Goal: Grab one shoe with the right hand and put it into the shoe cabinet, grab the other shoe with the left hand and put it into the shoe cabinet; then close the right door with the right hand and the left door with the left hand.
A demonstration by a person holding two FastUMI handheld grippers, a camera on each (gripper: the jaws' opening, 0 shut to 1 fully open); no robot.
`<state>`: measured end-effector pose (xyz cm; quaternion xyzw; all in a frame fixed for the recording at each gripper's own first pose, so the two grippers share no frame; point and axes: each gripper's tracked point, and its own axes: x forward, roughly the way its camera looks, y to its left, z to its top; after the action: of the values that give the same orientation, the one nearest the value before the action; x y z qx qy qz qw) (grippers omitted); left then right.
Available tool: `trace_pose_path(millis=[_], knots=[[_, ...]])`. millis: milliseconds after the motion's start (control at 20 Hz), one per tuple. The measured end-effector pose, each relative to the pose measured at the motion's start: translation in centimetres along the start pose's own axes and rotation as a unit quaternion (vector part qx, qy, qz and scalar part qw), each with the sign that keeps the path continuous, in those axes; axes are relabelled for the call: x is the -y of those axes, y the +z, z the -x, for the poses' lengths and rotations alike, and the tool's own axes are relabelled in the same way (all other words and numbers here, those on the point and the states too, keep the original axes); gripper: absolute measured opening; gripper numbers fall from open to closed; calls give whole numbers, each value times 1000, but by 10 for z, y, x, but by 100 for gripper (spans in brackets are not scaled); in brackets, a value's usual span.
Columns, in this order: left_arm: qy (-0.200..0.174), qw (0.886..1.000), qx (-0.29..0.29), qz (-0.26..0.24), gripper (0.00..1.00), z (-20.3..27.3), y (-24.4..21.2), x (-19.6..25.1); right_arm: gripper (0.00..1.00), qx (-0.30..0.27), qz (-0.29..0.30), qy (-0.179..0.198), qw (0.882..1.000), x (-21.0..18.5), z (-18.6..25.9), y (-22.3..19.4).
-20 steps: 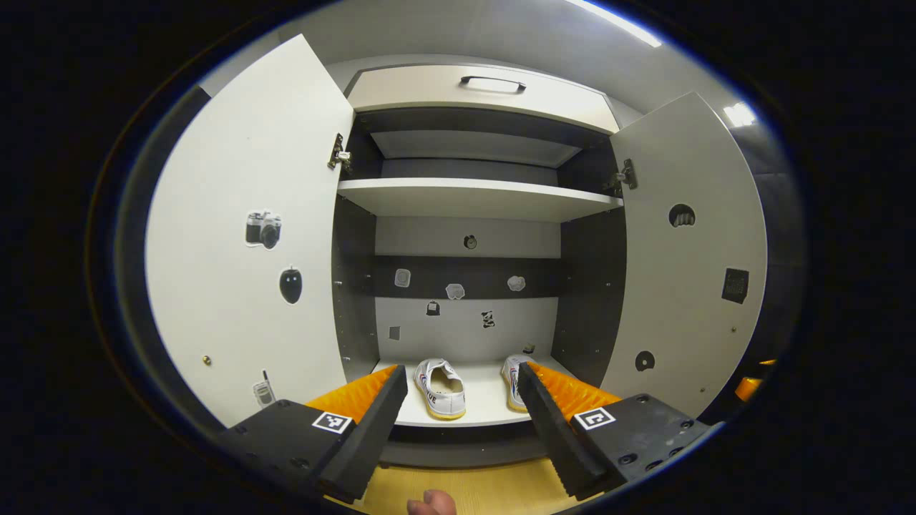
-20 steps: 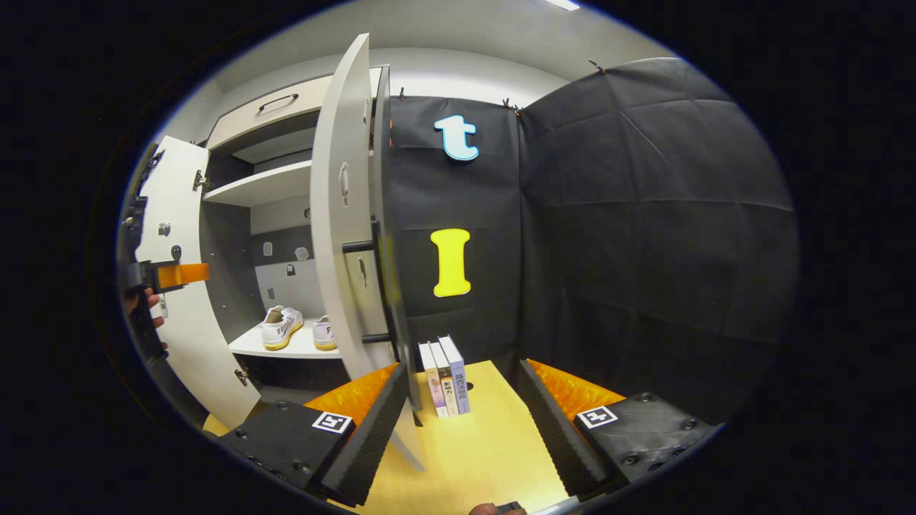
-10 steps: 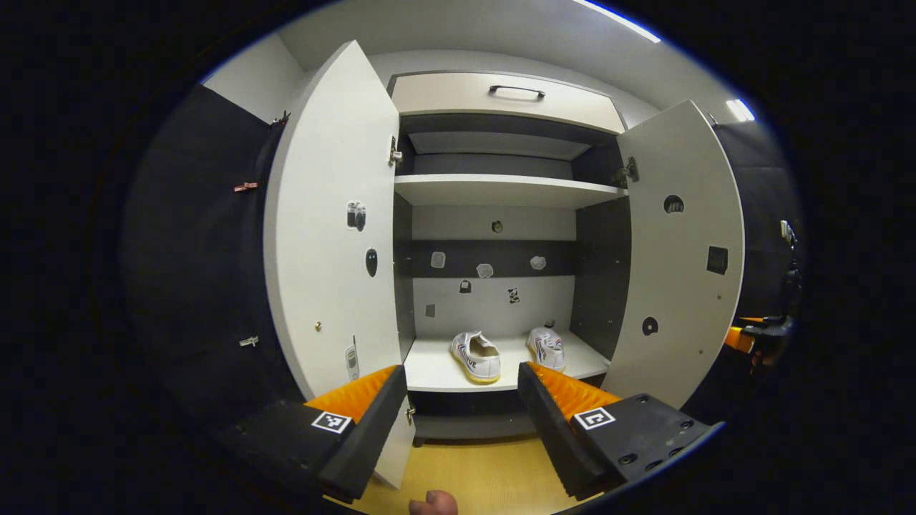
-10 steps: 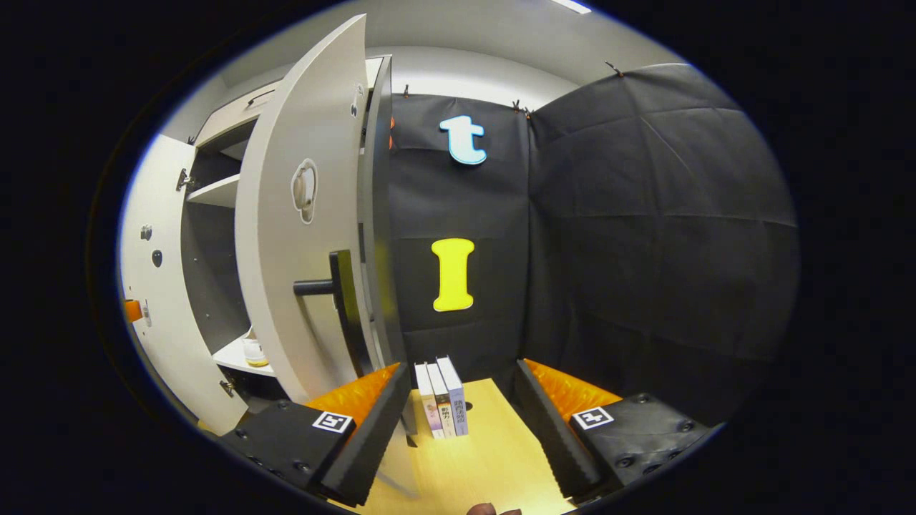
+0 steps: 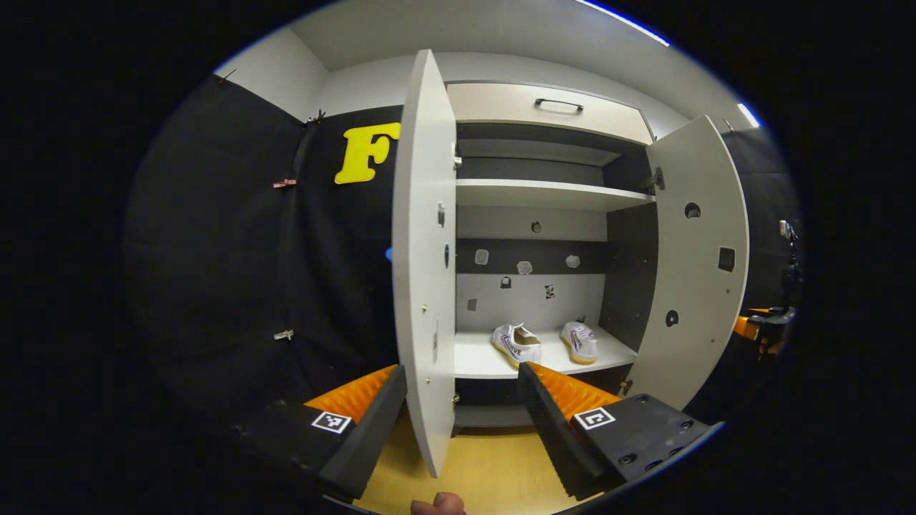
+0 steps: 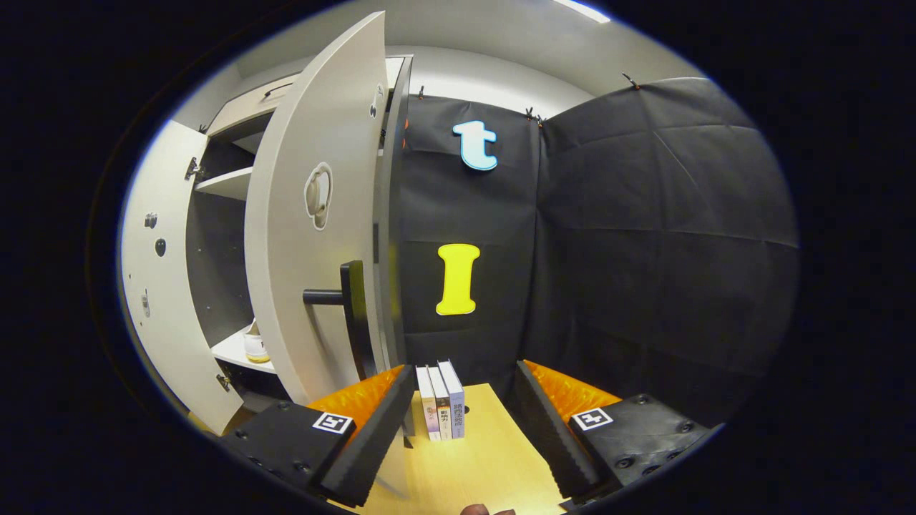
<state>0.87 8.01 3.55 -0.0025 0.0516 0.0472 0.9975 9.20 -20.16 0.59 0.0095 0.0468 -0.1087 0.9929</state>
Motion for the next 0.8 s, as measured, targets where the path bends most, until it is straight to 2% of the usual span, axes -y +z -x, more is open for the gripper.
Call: trace_pose_path(millis=[350,450,500,650,800], knots=[[44,999,-2,4,97,-6,-4,-74,97,9,-3,62,998,-82,17,3],[51,999,-3,1,97,-14,-10,-89,100,4,-16,97,995,-116,22,1],[53,999,-7,1,97,-19,-14,-96,97,2,-17,115,993,-133,26,1],[58,998,-17,0,97,-37,-25,-113,98,20,-9,135,991,-165,39,12],[53,998,-16,-9,97,-55,-33,-121,98,13,-22,154,988,-190,52,13]])
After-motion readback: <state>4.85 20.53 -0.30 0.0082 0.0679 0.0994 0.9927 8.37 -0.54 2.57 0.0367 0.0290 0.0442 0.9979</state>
